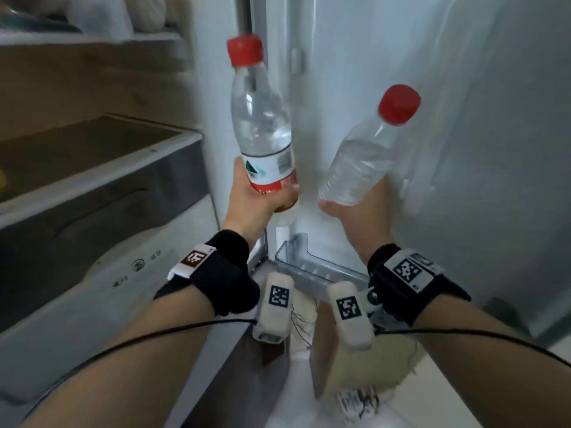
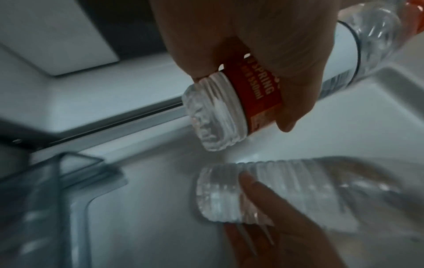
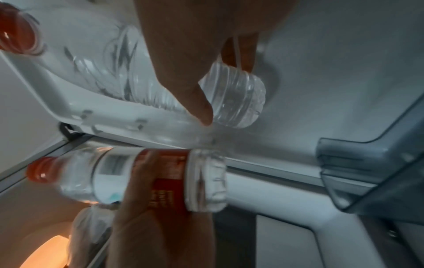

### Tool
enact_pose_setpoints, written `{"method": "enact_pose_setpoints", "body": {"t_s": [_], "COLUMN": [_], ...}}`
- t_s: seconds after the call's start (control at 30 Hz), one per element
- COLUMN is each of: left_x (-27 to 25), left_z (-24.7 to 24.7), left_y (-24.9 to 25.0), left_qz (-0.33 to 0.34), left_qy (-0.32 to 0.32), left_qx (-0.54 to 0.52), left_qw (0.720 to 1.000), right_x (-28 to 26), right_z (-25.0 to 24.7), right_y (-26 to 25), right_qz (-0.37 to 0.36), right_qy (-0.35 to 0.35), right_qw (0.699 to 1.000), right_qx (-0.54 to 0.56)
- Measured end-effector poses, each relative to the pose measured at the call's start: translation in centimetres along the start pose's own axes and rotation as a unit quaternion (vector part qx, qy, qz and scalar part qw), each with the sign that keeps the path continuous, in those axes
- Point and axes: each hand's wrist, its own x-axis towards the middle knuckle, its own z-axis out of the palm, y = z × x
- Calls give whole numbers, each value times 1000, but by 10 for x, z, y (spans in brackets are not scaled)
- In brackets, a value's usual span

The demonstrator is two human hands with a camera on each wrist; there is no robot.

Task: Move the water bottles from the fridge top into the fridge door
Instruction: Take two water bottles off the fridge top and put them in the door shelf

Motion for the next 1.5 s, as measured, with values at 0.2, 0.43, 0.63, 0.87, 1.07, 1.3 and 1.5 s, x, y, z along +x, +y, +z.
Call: {"method": "enact_pose_setpoints", "body": {"t_s": [0.2,0.43,0.63,0.87,1.07,1.3,1.5], "left_x": [-4,-13,-11,-14,-19,-18,-21], "left_z": [15,16,18,11,9,8,6], "left_y": [-84,-119,-150,-152,-144,-144,-136], "left_qz": [-123,-151,-116,-116,-104,-111,-130], "left_qy": [-75,-119,-126,-113,-116,-111,-114], "left_qx": [49,142,269,264,237,235,219], "left_qw": [988,971,948,951,959,959,960], "right_x": [-18,-32,-43,-46,-38,-47,-55], "right_z": [-9,-14,-10,-2,4,-1,-3], "right_y": [38,62,76,82,93,74,56], "right_qz": [34,68,97,136,186,161,92], "right_qy": [4,1,-6,-48,-124,-138,-136], "right_qw": [999,998,995,988,970,974,983], "right_qx": [-8,-19,-31,-57,-91,-76,-86]}}
